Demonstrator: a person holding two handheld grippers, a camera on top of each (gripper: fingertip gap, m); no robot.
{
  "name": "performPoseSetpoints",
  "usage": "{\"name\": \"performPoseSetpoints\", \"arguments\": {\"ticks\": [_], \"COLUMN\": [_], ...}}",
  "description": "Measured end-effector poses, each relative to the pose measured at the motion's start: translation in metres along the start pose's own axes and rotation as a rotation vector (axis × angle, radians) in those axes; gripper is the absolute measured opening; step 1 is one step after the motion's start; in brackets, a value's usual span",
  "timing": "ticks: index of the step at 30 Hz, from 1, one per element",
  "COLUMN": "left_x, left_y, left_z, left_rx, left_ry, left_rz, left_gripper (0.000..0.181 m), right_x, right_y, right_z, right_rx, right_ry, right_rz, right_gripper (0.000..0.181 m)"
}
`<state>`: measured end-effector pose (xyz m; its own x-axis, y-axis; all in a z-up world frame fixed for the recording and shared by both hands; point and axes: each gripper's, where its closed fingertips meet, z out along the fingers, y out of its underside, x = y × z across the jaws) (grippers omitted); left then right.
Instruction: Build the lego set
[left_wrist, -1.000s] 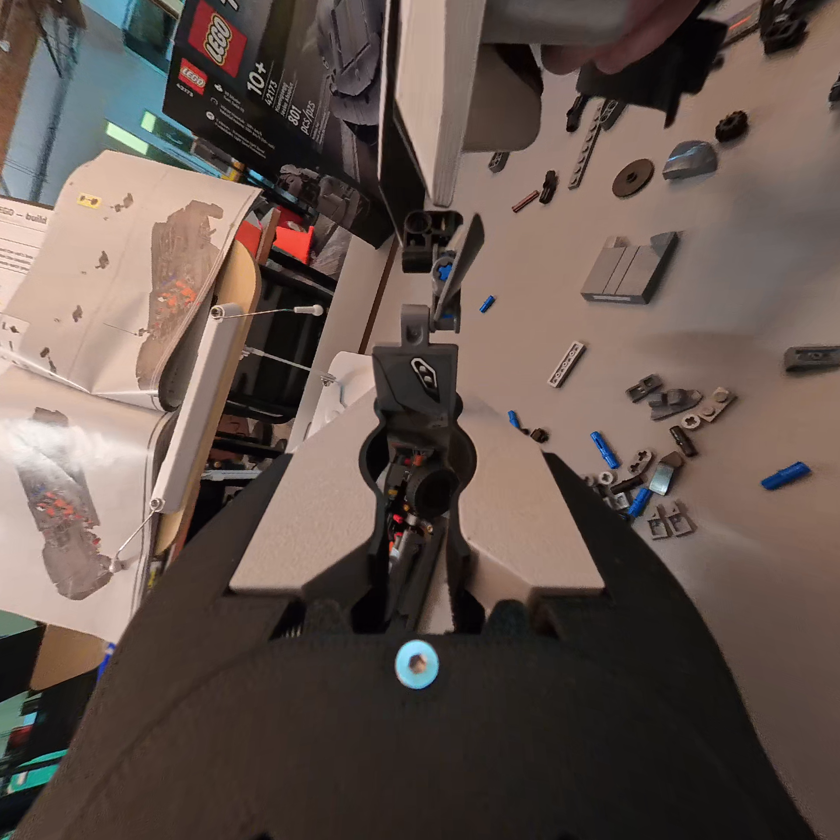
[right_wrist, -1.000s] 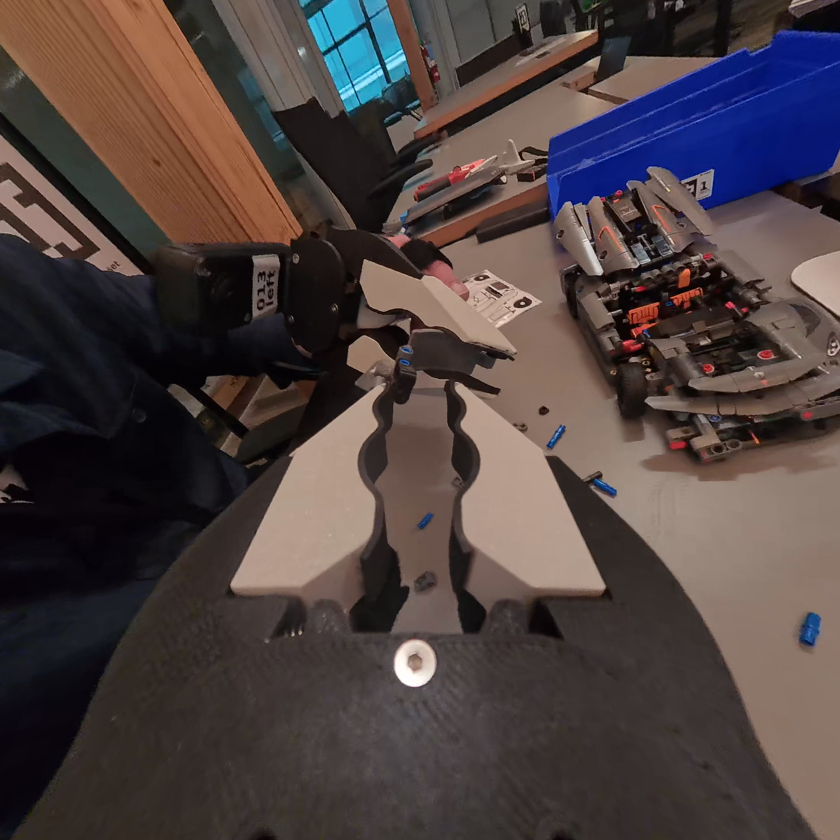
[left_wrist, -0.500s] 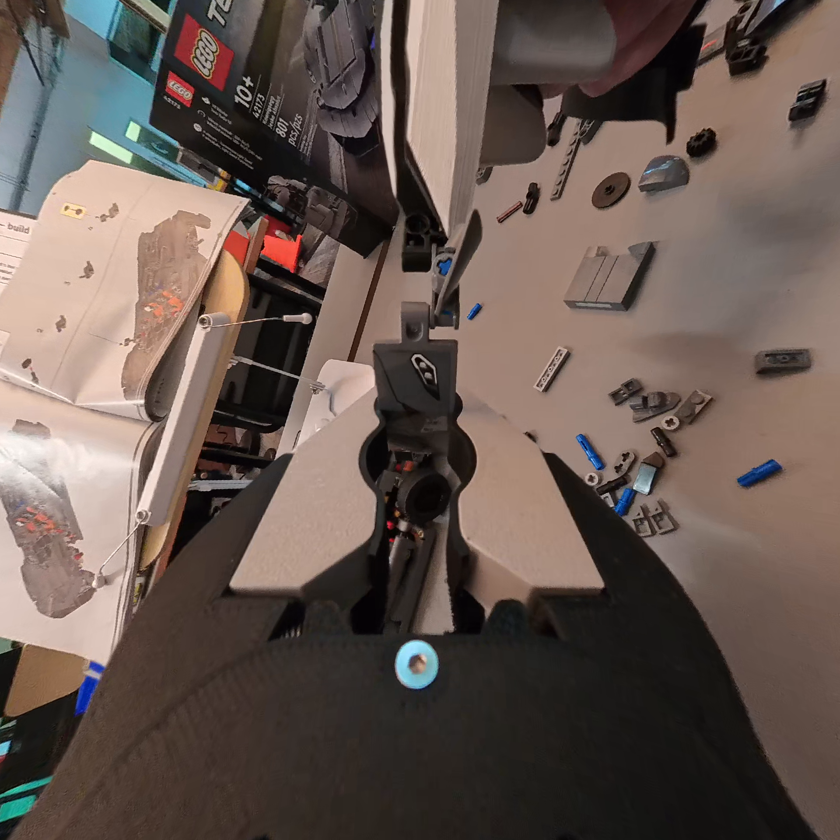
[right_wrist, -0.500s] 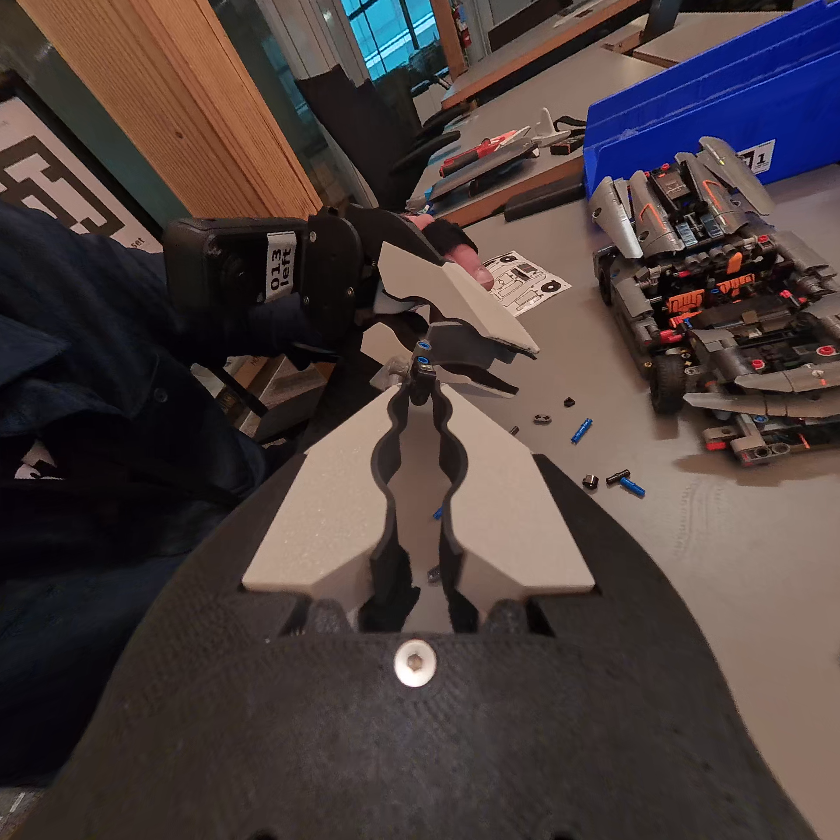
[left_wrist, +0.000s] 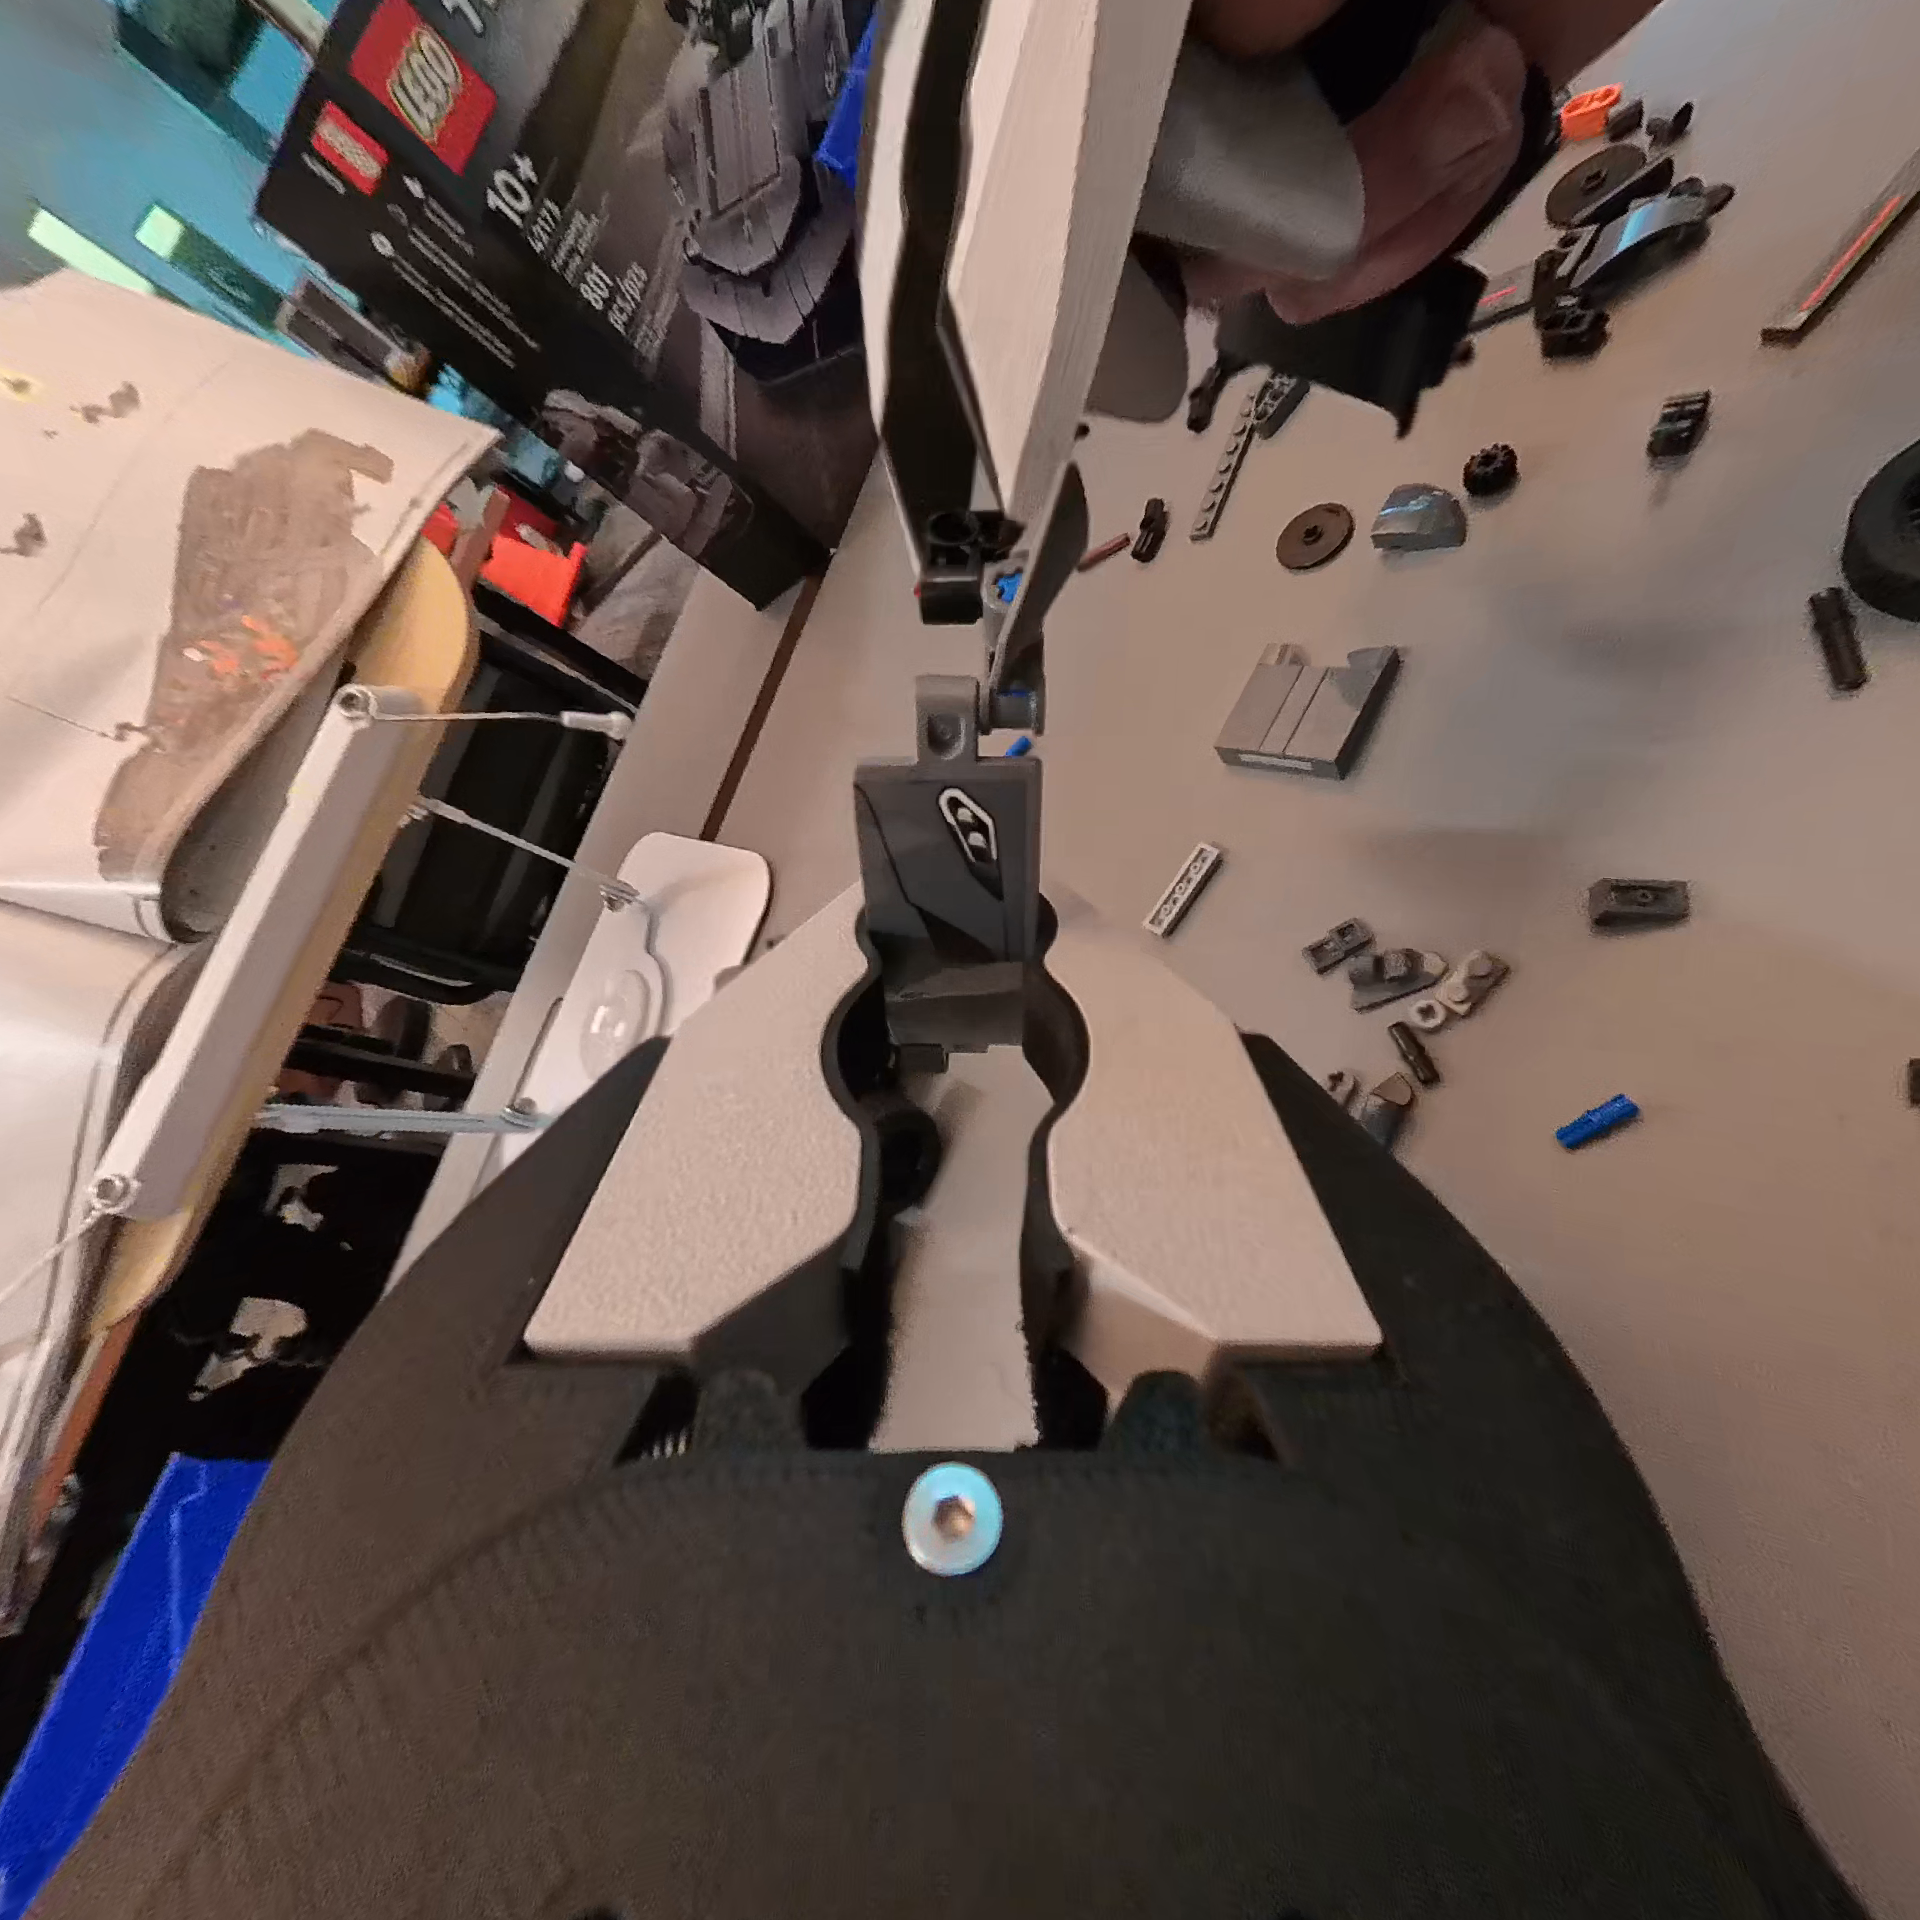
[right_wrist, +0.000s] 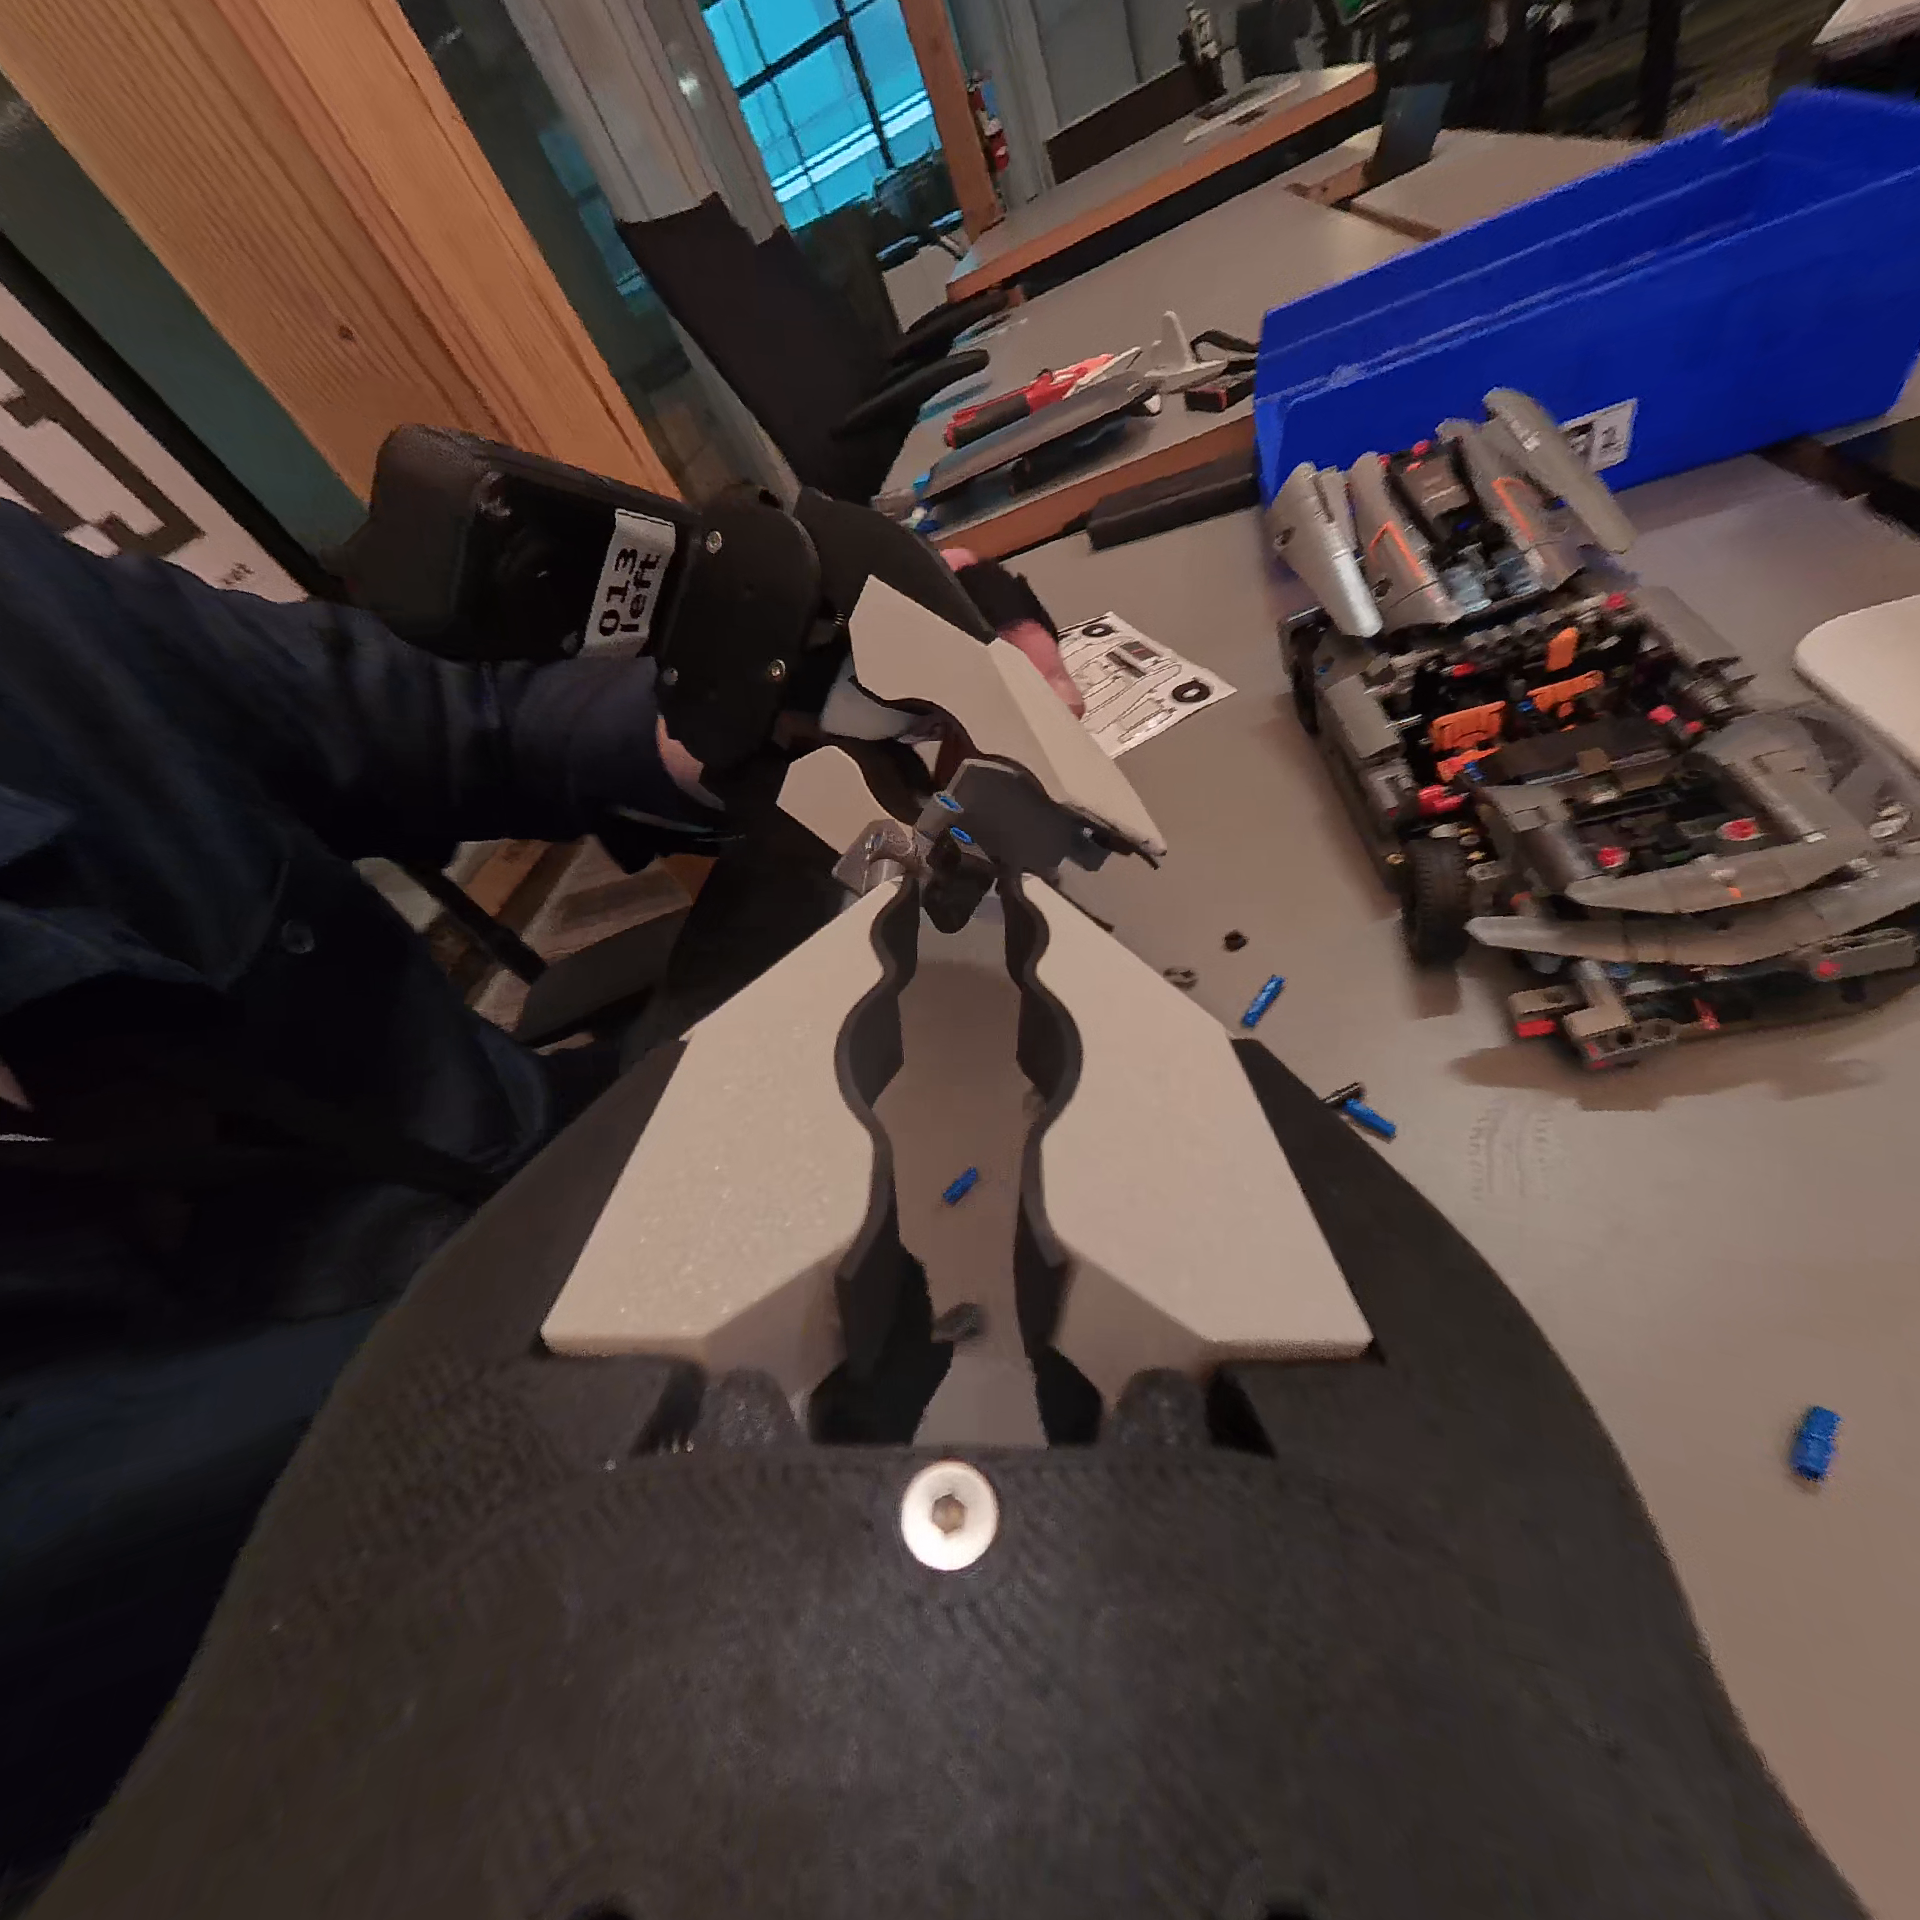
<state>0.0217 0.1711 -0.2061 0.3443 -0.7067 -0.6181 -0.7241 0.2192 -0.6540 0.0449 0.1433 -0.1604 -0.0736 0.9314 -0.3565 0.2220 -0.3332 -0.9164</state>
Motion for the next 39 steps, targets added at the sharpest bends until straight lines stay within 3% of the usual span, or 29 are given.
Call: {"name": "performPoseSetpoints", "arguments": {"ticks": [4, 10, 17, 21, 34, 39], "left_x": [0.009, 0.015, 0.035, 0.041, 0.041, 0.043], "left_y": [0.003, 0.001, 0.007, 0.006, -0.015, -0.010], "left_z": [0.002, 0.001, 0.005, 0.005, -0.005, -0.003], "left_rx": [0.009, 0.055, 0.014, 0.009, 0.149, 0.118], "left_ry": [0.100, 0.225, 0.354, 0.381, 0.527, 0.519], "left_rz": [-0.111, -0.300, -0.350, -0.358, -0.570, -0.547], "left_gripper": [0.017, 0.018, 0.017, 0.017, 0.017, 0.017], "right_x": [0.005, 0.003, 0.009, 0.013, 0.013, 0.013], "right_y": [-0.002, 0.011, 0.017, 0.028, 0.027, 0.029], "right_z": [-0.003, 0.004, 0.007, 0.011, 0.010, 0.011], "right_rx": [-0.027, -0.137, -0.198, -0.277, -0.265, -0.270], "right_ry": [0.116, 0.164, 0.257, 0.299, 0.286, 0.285], "right_rz": [-0.167, -0.330, -0.471, -0.561, -0.516, -0.512], "right_gripper": [0.023, 0.030, 0.027, 0.013, 0.012, 0.012]}}
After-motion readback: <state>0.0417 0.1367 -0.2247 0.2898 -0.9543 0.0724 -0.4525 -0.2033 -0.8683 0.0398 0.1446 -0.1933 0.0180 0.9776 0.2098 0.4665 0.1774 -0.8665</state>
